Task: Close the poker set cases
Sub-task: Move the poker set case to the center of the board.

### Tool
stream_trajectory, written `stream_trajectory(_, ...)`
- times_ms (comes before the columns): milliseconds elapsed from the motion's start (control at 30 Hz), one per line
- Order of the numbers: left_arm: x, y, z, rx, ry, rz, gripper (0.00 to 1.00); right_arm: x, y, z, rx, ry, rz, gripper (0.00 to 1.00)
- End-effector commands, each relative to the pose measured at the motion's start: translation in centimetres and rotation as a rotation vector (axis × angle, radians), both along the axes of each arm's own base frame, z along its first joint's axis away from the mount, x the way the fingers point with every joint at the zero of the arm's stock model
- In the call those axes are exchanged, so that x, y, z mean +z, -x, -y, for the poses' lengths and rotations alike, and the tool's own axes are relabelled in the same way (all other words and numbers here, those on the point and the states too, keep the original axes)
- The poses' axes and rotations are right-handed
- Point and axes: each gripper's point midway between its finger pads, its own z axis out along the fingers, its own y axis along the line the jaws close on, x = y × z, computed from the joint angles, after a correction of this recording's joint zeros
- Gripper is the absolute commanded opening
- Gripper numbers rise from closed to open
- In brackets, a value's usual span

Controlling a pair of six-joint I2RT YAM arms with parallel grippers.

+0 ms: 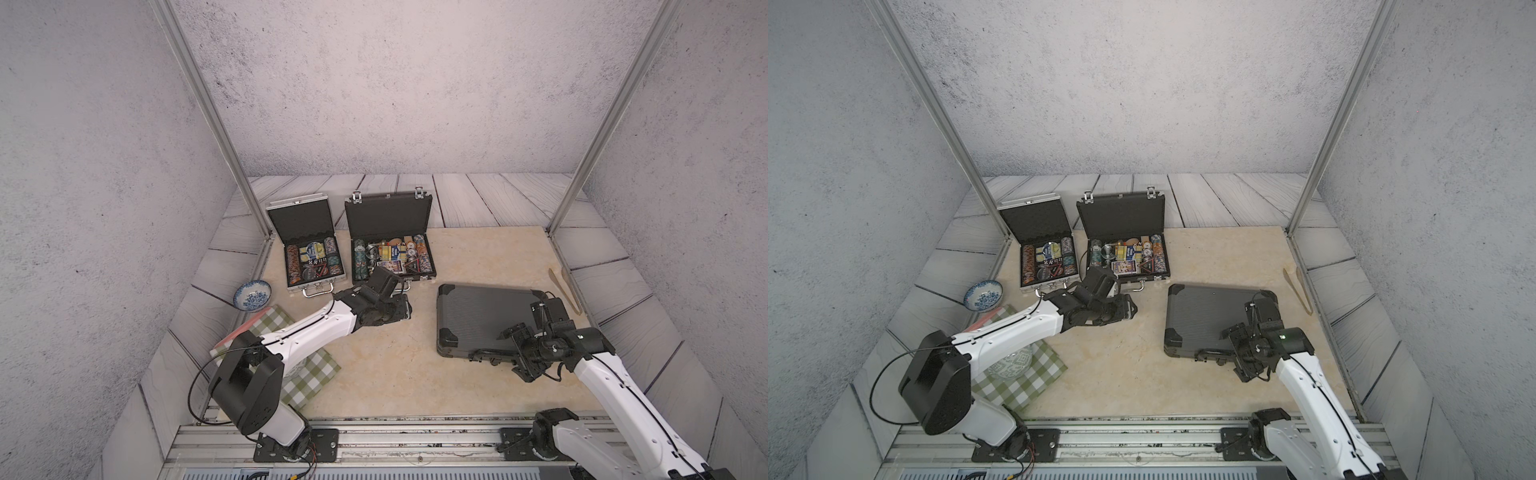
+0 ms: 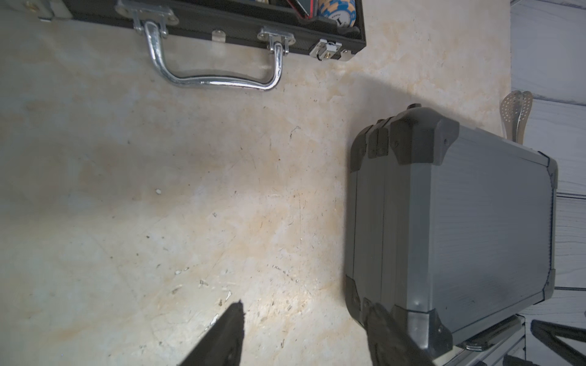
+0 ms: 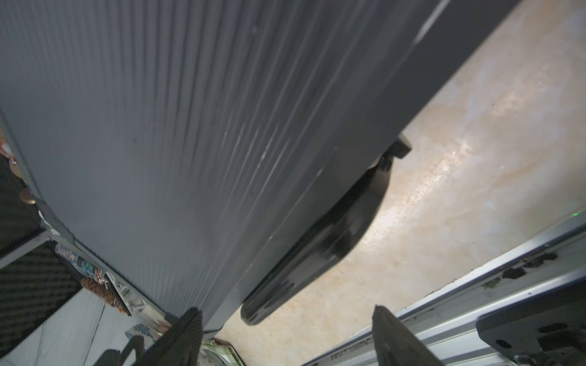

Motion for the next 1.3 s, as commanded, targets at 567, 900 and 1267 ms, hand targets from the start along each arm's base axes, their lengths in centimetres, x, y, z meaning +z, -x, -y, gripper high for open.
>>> stream_trajectory(567, 1.3, 1.0, -3.6, 0.024, -0.073, 0.067, 0.64, -4.5, -6.7, 2.2, -0.275, 0.230, 0.085, 0.68)
stream_trajectory(900, 1.2, 0.9, -5.1, 0.044, -0.099, 0.062, 0.64, -5.3, -10.9, 3.6, -0.349, 0.295, 0.077, 0.64)
stream_trajectory(1267, 1.4, 0.7, -2.0, -0.100, -0.017, 0.044, 0.64, -3.5, -11.1, 5.8, -0.248, 0.337, 0.088, 0.75)
